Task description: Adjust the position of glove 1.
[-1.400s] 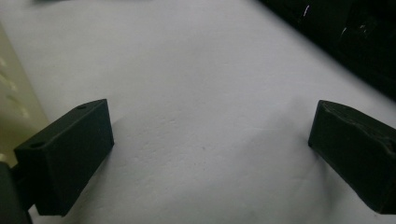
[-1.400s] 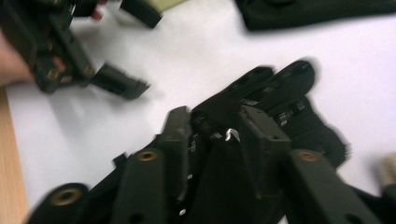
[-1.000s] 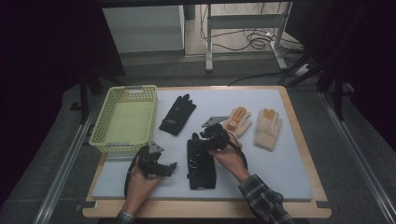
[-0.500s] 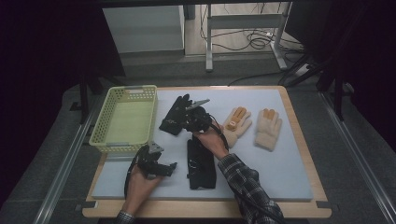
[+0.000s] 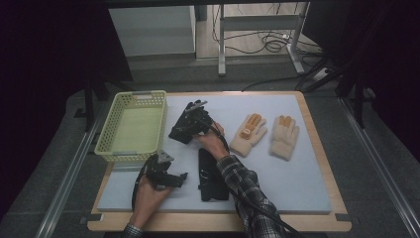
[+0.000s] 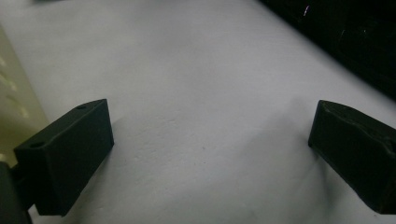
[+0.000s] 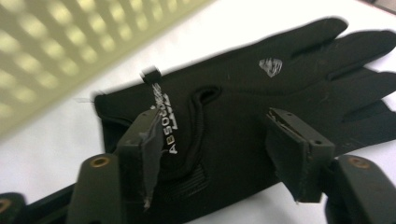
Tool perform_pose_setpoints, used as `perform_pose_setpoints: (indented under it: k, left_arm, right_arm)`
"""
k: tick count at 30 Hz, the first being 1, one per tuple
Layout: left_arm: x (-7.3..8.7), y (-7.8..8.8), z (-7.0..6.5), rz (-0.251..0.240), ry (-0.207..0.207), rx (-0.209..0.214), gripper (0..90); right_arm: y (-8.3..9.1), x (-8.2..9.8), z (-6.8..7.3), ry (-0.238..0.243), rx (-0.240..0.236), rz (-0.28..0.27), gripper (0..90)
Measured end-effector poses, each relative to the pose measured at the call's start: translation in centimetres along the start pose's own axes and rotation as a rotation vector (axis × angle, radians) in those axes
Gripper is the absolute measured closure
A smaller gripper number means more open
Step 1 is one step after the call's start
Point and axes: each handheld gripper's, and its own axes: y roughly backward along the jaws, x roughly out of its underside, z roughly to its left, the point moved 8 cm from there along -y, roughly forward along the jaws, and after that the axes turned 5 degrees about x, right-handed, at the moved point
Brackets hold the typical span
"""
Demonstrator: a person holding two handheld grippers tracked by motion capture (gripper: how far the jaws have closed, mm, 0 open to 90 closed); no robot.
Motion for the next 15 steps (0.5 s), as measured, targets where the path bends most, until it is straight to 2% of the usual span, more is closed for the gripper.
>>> perform_pose_setpoints:
  k: [1,2,3,4,5,10,13,15]
  left_arm:
    - [0.0,0.0,0.0,0.0,0.0,0.0,0.0]
    - [0.0,0.0,0.0,0.0,0.0,0.0,0.0]
    - [0.0,-0.01,0.0,-0.001,0.0,0.0,0.0]
    - [0.0,-0.01,-0.01,0.0,0.0,-0.001,0.0]
    - [0.0,-0.01,-0.01,-0.001,0.0,-0.001,0.0]
    - [0.0,-0.01,-0.01,-0.001,0.001,-0.001,0.0]
    - [0.0,-0.01,-0.01,-0.001,0.0,0.0,0.0]
    - [0.0,-0.01,-0.01,0.0,0.0,0.0,0.0]
  right_arm:
    - [-0.41,0.22,0.0,0.026,0.016,0.023,35.6]
    - [-0.68,0.35,0.02,0.027,0.017,0.031,35.7]
    - [-0.77,0.39,-0.07,0.01,0.008,0.034,37.8]
    - [-0.81,0.48,-0.04,-0.015,-0.015,0.038,44.4]
    - [-0.81,0.58,0.0,-0.048,-0.057,0.037,48.5]
    - [-0.68,0.85,0.03,-0.114,-0.128,0.017,70.6]
    - [-0.54,0.86,-0.04,-0.142,-0.139,0.026,79.7]
    - [-0.25,0.82,-0.18,-0.12,-0.122,0.031,84.3]
